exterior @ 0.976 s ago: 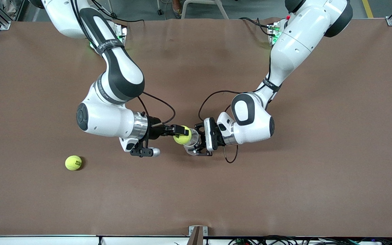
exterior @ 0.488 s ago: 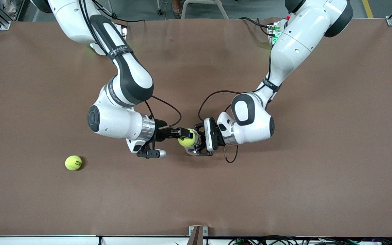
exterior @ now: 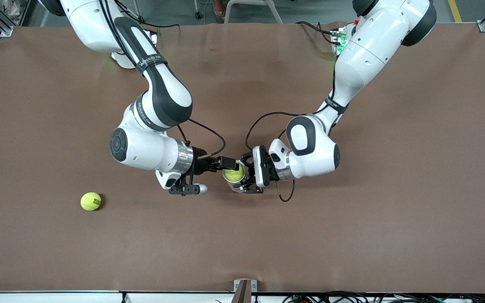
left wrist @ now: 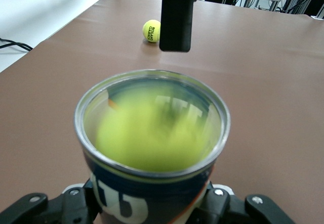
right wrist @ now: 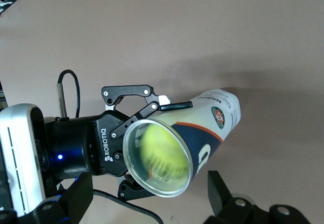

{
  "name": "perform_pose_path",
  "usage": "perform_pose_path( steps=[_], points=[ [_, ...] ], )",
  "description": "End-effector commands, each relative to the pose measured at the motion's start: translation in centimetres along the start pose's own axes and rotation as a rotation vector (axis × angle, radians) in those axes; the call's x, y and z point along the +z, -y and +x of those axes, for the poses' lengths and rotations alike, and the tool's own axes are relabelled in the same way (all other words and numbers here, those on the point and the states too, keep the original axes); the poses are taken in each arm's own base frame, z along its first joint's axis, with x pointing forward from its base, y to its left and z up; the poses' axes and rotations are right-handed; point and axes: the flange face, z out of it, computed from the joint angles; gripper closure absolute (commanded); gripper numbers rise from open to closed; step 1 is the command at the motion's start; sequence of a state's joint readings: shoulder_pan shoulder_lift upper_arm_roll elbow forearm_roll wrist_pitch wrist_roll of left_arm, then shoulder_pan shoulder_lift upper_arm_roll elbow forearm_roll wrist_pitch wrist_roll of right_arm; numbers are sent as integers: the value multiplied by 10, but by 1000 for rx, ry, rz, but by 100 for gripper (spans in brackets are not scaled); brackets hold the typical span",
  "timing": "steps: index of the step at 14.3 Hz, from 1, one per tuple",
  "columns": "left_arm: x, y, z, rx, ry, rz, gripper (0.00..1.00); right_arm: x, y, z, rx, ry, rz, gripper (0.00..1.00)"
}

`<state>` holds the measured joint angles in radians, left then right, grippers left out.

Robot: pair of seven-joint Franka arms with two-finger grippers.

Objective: Insert tennis ball vertically with right arm
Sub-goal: 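Lower the ball into the can and open the right gripper, then move the right gripper back to the second tennis ball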

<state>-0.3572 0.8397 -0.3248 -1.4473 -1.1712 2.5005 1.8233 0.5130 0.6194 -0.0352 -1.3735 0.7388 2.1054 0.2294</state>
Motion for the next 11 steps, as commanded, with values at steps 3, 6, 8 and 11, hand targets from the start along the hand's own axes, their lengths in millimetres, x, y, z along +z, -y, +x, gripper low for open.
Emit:
perform_pose_path(
  steps=[3,6,8,11],
  points=[
    [-1,1,-4,6,-13,9,28,-36,-37,22,7,-40,-136,0],
    [-3,2,-5,4,-13,12,27,-73,-95,47,-46,-87,-431,0],
    [-3,2,-4,4,-14,11,25,-103,-133,65,-77,-146,-614,0],
    [-3,2,-4,4,-14,10,25,-149,-200,89,0,-178,-674,0]
  ],
)
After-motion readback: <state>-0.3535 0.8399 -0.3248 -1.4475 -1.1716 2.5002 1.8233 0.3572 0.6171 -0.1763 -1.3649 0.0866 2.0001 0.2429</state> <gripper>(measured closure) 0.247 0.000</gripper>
